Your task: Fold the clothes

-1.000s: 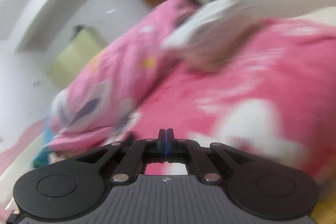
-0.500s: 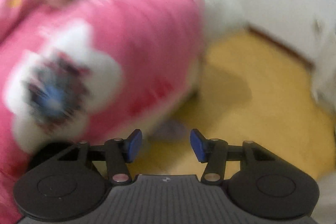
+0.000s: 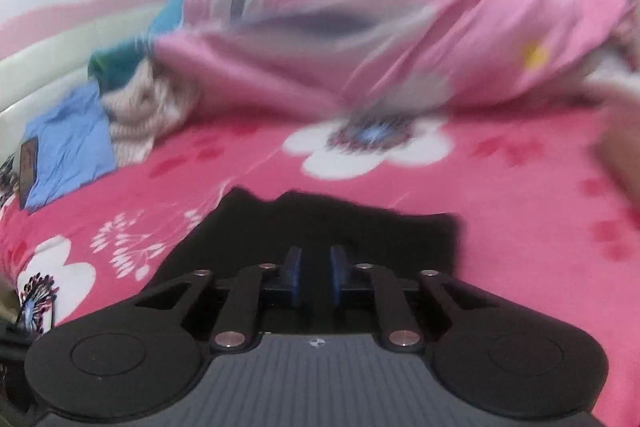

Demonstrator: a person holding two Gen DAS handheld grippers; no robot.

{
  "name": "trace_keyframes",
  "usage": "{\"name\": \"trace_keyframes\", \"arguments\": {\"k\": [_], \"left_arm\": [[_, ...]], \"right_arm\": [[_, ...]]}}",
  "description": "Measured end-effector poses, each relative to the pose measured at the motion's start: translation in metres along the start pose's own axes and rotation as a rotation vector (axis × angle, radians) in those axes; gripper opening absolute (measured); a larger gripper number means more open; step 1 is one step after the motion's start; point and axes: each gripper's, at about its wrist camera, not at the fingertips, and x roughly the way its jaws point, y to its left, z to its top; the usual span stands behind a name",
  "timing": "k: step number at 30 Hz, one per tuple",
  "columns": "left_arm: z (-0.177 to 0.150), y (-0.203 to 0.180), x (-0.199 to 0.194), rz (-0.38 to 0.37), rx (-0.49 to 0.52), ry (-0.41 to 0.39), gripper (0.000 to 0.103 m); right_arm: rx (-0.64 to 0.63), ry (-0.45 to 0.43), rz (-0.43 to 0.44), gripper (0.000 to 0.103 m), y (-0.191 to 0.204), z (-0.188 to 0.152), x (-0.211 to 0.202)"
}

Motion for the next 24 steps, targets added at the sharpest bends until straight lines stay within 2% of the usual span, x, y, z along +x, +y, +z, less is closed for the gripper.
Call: {"name": "trace_keyframes", "arguments": {"k": [2, 4, 5, 7, 8, 11, 14, 15, 17, 19, 22, 24], "left_arm": [[-0.002, 0.003, -0.001, -0.011, -0.022, -0.011, 0.031], [-0.002, 0.007, -0.001, -0.028, -0.041, -0.018, 0.031], [-0.003, 0.008, -0.002, -0.036, -0.049, -0.020, 0.031], [-0.004, 0.010, -0.002, -0.049, -0.067, -0.024, 0.031], [-0.004, 0.011, -0.003, -0.055, -0.077, -0.026, 0.031], [-0.006, 0.012, -0.004, -0.056, -0.098, -0.035, 0.031], [-0.008, 0.012, -0.006, -0.057, -0.114, -0.042, 0.031], [-0.009, 0.012, -0.006, -0.056, -0.115, -0.044, 0.031], [-0.010, 0.012, -0.007, -0.059, -0.117, -0.047, 0.031], [-0.011, 0.013, -0.008, -0.066, -0.122, -0.049, 0.031], [-0.011, 0.015, -0.008, -0.079, -0.133, -0.050, 0.031], [-0.011, 0.017, -0.009, -0.063, -0.160, -0.062, 0.031]], "right_arm": [[-0.004, 0.071, -0.093, 0.012, -0.011, 0.005, 0.029], [0.087, 0.109, -0.191, 0.010, -0.036, 0.010, 0.043], [0.122, 0.109, -0.250, 0.009, -0.046, 0.015, 0.043], [0.105, 0.087, -0.311, 0.010, -0.047, 0.027, 0.034], [0.075, 0.078, -0.286, 0.010, -0.037, 0.032, 0.029], [-0.045, 0.101, -0.105, 0.010, 0.013, 0.039, 0.030], [-0.110, 0.211, 0.141, 0.010, 0.059, 0.038, 0.069], [-0.126, 0.242, 0.180, 0.010, 0.072, 0.038, 0.085], [-0.113, 0.269, 0.158, 0.009, 0.080, 0.044, 0.117], [-0.060, 0.247, 0.090, 0.008, 0.066, 0.051, 0.132], [0.036, 0.191, -0.149, 0.010, 0.028, 0.061, 0.129], [0.115, 0.160, -0.142, 0.011, 0.006, 0.063, 0.105]]}}
